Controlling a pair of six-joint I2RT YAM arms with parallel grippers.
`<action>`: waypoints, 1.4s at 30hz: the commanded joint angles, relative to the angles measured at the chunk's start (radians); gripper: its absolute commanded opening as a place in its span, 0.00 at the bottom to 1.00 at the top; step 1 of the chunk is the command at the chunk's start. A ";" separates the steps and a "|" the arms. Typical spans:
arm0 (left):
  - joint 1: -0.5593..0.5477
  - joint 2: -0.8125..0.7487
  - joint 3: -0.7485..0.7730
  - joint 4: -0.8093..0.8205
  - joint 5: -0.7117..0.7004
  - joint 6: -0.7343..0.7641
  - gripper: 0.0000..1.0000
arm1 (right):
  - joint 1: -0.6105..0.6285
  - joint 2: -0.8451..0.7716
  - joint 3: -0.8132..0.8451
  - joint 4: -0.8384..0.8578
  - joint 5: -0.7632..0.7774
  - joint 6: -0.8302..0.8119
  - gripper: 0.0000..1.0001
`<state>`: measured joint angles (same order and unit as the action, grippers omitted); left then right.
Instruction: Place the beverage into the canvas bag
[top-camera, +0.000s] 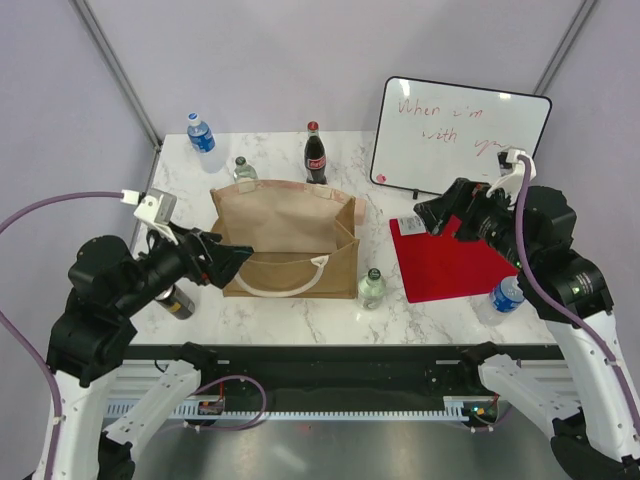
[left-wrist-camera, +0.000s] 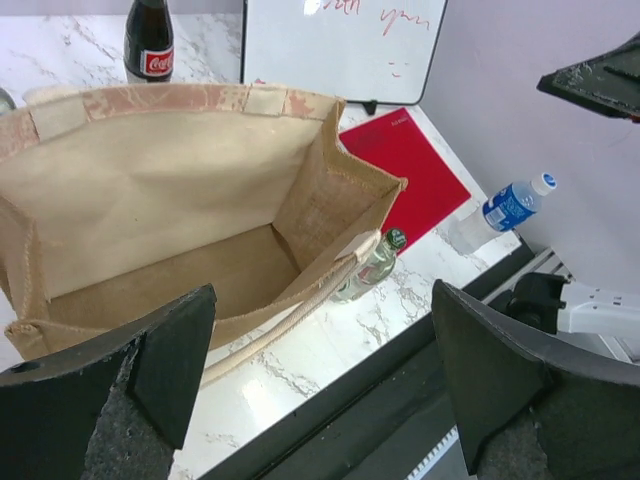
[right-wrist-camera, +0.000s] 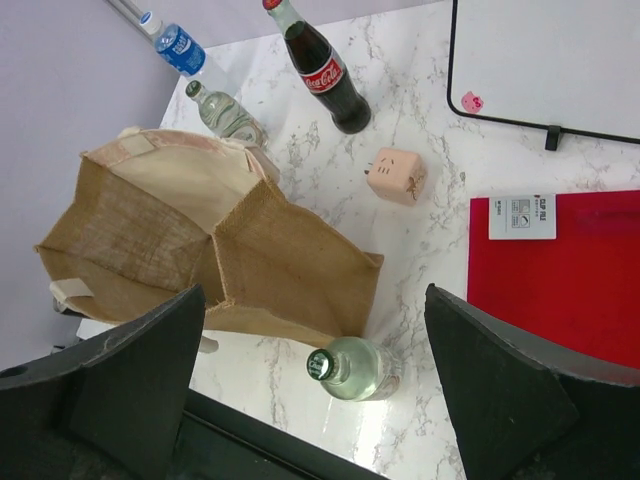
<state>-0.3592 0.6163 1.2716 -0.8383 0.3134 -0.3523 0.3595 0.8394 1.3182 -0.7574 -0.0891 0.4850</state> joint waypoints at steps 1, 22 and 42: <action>0.006 0.087 0.093 0.025 -0.089 0.009 0.95 | -0.004 -0.013 0.049 0.039 0.020 0.021 0.98; 0.170 0.764 0.469 0.337 -0.473 0.084 0.98 | -0.004 -0.169 -0.051 0.205 -0.017 0.038 0.98; 0.463 1.482 0.876 0.381 -0.439 0.108 0.91 | -0.002 -0.157 -0.060 0.190 0.018 0.040 0.98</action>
<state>0.0856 1.9972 2.0407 -0.5068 -0.1864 -0.2901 0.3595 0.6708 1.2434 -0.5911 -0.0883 0.5247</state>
